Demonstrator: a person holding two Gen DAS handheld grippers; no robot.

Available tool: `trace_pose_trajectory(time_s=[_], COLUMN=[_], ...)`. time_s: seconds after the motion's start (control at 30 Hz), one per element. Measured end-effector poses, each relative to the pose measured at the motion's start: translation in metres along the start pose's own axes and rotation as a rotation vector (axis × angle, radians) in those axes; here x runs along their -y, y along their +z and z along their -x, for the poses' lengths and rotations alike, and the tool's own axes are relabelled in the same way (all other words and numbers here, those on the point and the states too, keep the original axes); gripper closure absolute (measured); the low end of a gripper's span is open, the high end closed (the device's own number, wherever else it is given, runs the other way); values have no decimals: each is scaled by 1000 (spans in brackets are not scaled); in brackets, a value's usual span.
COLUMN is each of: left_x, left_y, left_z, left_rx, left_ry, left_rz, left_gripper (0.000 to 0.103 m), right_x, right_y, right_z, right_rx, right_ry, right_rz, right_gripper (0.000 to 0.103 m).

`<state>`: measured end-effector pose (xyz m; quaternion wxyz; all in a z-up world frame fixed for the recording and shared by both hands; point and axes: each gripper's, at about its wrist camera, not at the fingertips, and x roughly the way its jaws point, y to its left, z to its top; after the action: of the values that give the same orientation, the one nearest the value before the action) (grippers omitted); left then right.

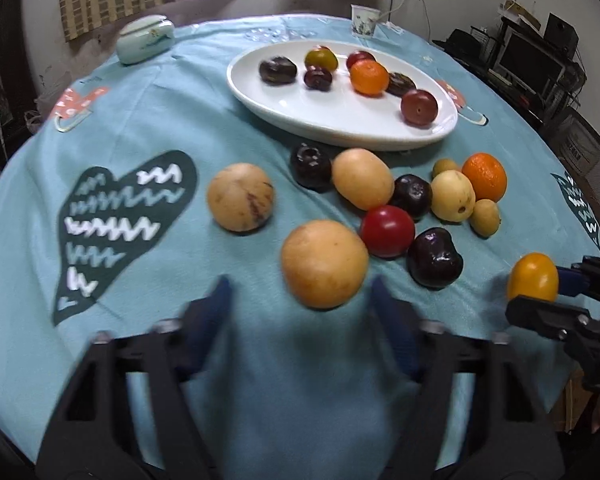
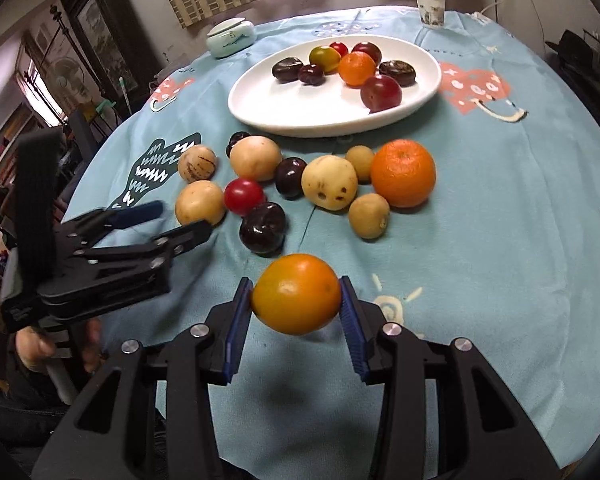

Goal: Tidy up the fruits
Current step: 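Grasp an orange-yellow fruit with the right tool while the left tool grasps a tan pear, then carry both fruits onto the white plate and open both tools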

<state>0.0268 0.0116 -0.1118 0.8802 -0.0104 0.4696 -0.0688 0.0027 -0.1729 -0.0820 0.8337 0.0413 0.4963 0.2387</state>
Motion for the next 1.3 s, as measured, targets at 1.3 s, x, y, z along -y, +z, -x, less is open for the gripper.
trace_pose_trajectory(time_s=[1.3], left_x=[-16], left_y=[144], left_z=[6], left_rx=[87], left_ry=[1], left_rz=[-51], left_gripper=[59], right_x=[1], right_y=[148], right_z=[-19], right_rx=[81], right_ry=[-43], right_rz=[111], right_gripper=[59])
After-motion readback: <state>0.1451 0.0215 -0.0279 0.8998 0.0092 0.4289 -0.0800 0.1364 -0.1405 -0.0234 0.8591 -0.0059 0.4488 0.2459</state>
